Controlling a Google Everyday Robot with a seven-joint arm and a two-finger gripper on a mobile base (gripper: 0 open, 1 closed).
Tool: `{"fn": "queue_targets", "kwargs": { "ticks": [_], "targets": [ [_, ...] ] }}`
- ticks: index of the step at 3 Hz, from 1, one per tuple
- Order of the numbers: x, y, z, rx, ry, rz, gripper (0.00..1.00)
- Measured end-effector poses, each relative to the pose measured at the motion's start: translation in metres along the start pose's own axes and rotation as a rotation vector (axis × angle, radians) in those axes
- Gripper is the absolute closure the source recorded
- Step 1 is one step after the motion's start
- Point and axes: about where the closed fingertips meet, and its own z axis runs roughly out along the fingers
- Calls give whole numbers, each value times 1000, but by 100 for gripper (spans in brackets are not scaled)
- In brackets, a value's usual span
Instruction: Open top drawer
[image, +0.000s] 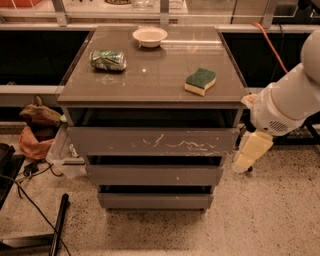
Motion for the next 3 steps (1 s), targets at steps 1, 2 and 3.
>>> {"fn": "queue_targets", "kwargs": {
  "ticks": [1, 2, 3],
  "targets": [
    [-9, -18, 2, 70, -34, 0, 0],
    [-9, -18, 2, 70, -34, 0, 0],
    [-21, -18, 49, 17, -115, -9, 0]
  ]
}}
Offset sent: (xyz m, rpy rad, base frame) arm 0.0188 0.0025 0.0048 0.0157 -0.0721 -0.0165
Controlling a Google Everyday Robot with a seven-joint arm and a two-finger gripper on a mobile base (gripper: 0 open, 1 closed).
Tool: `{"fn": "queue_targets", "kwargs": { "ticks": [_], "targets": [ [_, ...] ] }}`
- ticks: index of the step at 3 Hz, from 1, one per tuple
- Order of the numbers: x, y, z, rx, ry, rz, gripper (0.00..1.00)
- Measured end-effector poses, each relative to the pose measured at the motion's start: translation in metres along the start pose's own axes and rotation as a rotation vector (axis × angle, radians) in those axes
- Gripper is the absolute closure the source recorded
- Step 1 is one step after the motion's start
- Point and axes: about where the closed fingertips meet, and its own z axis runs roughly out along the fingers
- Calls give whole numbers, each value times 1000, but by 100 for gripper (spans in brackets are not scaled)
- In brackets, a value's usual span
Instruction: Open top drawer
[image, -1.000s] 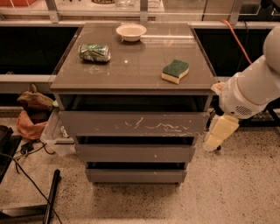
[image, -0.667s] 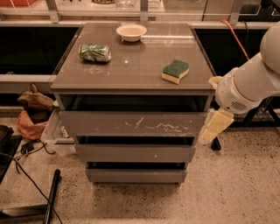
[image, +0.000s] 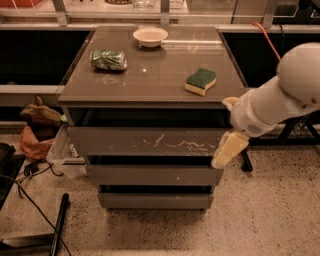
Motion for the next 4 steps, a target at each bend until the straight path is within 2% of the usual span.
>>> {"fn": "queue_targets", "kwargs": {
  "ticks": [1, 2, 3, 4],
  "targets": [
    [-12, -1, 70, -48, -120, -12, 0],
    [-21, -4, 118, -61, -187, -14, 0],
    [-21, -4, 118, -61, -187, -14, 0],
    [-29, -3, 156, -93, -237, -19, 0]
  ]
}}
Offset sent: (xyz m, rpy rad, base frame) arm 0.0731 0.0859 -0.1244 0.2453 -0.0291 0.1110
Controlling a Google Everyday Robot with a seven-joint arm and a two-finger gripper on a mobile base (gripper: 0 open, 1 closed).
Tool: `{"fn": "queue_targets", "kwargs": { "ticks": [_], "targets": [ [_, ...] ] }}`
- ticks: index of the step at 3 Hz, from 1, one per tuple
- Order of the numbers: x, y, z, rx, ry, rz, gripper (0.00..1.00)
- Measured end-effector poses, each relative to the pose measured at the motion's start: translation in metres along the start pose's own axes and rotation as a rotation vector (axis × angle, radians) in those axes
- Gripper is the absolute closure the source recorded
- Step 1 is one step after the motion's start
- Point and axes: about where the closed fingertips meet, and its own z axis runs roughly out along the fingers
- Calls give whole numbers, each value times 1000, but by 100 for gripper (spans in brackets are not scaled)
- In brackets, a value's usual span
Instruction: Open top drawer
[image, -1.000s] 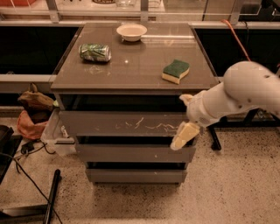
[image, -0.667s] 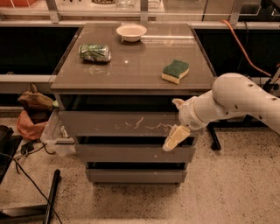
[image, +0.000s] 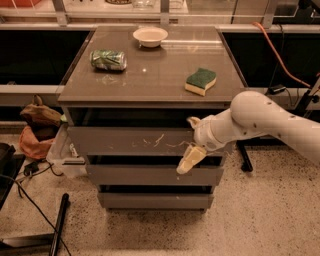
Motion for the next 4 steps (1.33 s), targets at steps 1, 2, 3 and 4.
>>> {"fn": "queue_targets", "kwargs": {
  "ticks": [1, 2, 3, 4],
  "targets": [
    [0, -4, 40, -37, -41, -6, 0],
    [0, -3, 41, -41, -42, -6, 0],
    [-5, 17, 33, -83, -31, 2, 0],
    [-13, 55, 6, -115, -7, 26, 0]
  ]
}}
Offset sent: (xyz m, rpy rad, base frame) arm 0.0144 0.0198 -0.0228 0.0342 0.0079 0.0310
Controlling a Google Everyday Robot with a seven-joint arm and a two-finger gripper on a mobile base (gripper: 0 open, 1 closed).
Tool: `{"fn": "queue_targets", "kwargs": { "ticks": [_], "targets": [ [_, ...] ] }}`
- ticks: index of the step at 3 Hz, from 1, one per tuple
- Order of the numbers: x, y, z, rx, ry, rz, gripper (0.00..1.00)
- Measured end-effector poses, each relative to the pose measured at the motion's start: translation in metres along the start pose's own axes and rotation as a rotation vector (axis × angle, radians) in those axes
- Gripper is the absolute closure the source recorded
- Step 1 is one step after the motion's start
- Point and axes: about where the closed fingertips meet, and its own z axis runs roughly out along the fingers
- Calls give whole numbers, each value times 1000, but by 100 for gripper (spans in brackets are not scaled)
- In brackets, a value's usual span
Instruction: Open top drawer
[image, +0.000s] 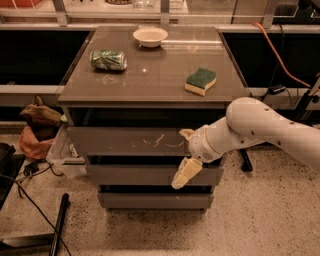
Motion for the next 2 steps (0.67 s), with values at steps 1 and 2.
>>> {"fn": "queue_targets", "kwargs": {
  "ticks": [1, 2],
  "targets": [
    [-1, -3, 1, 2, 1, -5, 0],
    [0, -26, 11, 22, 2, -28, 0]
  ]
}}
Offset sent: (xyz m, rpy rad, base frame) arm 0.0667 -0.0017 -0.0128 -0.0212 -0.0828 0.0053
